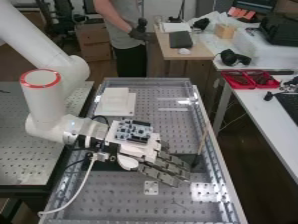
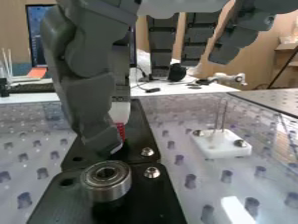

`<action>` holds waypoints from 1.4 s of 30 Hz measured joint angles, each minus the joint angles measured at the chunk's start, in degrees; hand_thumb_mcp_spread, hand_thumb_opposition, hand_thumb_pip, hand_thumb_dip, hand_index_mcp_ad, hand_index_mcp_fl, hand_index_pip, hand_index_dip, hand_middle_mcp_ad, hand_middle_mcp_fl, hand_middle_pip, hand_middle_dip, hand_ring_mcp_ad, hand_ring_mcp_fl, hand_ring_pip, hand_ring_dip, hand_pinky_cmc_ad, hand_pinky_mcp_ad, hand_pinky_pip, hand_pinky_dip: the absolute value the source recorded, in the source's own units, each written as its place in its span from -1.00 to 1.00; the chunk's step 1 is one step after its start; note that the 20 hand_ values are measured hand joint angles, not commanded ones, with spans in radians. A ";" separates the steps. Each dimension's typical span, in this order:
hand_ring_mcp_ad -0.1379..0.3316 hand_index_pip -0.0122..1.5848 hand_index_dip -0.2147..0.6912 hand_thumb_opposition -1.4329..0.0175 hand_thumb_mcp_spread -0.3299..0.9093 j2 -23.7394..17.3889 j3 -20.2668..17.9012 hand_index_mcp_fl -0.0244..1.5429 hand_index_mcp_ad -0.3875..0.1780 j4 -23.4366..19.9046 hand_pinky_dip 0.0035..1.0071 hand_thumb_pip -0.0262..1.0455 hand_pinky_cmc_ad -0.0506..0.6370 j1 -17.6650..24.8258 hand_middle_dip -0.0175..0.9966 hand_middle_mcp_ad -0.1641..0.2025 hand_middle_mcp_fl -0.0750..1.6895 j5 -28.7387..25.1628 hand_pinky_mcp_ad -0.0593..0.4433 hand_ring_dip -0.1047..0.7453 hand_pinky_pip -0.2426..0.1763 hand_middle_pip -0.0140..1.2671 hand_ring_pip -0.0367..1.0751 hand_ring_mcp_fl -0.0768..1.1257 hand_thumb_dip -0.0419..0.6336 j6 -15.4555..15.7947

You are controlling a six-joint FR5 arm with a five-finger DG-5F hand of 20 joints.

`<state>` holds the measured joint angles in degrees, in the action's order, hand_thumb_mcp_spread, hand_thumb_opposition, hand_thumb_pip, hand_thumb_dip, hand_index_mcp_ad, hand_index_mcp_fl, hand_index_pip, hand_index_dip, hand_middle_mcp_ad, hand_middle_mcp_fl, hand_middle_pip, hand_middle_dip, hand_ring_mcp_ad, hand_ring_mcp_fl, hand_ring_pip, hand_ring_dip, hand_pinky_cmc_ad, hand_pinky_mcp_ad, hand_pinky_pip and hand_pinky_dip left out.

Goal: Grab the pcb board and place it in the clear container

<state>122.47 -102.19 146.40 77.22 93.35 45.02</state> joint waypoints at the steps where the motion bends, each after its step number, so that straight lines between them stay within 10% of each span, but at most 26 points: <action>1: 0.03 0.88 0.39 -0.19 0.63 0.05 0.02 -0.64 -0.42 0.04 -0.70 -0.17 -0.08 0.03 -0.61 0.21 -0.76 0.02 -0.20 -0.63 -0.04 -0.78 -0.74 -0.79 0.02 0.02; 24: 0.03 0.78 0.18 -0.24 0.65 -2.17 -1.04 -0.35 -0.40 -1.58 -0.70 -0.16 -0.05 0.51 -0.61 0.22 -0.69 -0.20 -0.19 -0.63 -0.05 -0.78 -0.74 -0.77 0.06 -1.23; 42: 0.02 0.74 0.18 -0.24 0.65 -14.12 -5.21 -0.34 -0.38 -8.91 -0.70 -0.16 -0.03 8.73 -0.61 0.19 -0.68 6.99 -0.19 -0.63 0.00 -0.78 -0.74 -0.76 0.06 -4.56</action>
<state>108.35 -107.40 137.49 85.95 100.33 40.46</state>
